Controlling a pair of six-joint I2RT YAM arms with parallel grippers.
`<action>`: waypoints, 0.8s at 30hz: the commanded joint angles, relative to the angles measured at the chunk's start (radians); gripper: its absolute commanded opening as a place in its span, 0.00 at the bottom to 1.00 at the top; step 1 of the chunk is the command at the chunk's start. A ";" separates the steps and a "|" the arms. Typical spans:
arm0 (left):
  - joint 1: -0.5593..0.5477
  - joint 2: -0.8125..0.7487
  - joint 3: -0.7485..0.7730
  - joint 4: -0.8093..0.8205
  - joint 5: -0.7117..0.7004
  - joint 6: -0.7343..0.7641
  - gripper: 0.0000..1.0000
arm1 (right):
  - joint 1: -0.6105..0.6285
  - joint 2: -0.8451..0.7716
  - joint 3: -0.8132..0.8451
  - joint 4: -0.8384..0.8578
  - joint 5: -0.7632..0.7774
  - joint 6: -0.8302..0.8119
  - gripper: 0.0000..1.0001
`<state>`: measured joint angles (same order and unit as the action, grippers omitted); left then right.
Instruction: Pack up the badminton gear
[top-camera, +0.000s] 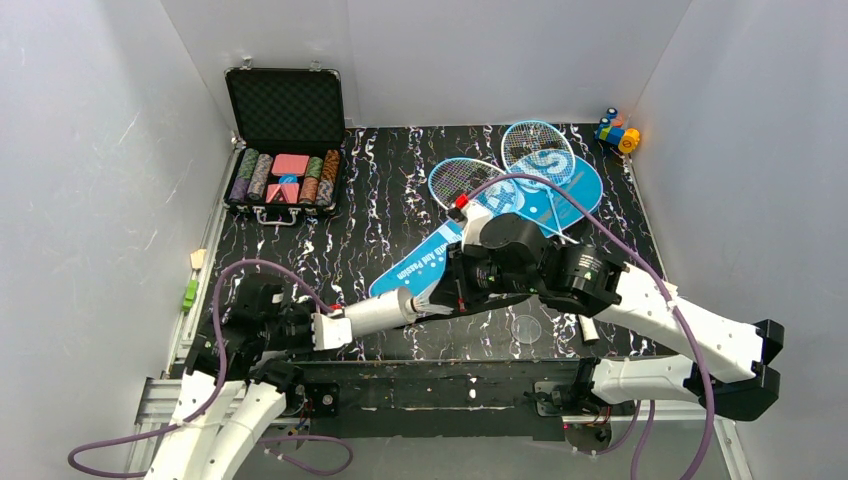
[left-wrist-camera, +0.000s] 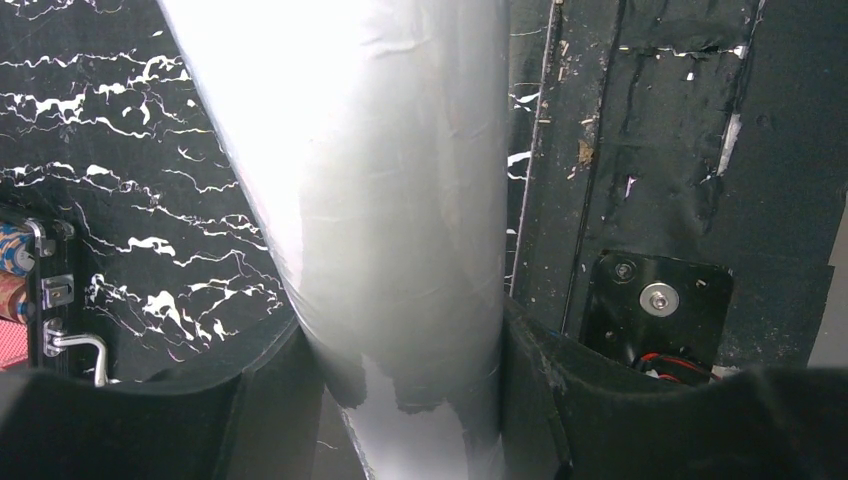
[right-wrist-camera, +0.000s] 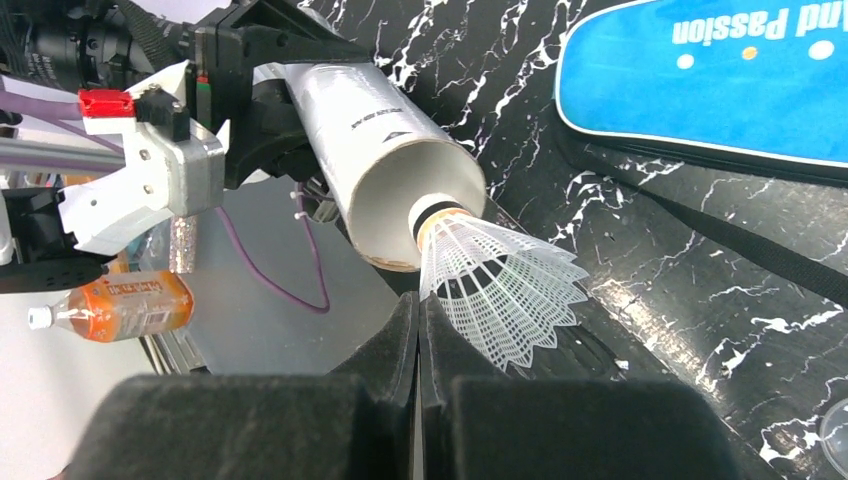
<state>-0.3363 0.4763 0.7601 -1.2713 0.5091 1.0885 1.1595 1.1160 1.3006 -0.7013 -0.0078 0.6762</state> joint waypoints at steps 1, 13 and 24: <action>-0.004 0.015 0.032 0.035 0.034 0.005 0.45 | 0.027 0.015 0.033 0.113 -0.015 -0.004 0.01; -0.004 0.005 0.039 0.057 0.051 -0.009 0.44 | 0.058 0.072 -0.043 0.287 -0.046 0.062 0.12; -0.004 -0.009 0.034 0.056 0.057 -0.014 0.43 | 0.057 -0.128 -0.173 0.376 0.036 0.116 0.46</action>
<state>-0.3367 0.4728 0.7620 -1.2449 0.5343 1.0737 1.2125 1.0725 1.1213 -0.3882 -0.0261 0.7830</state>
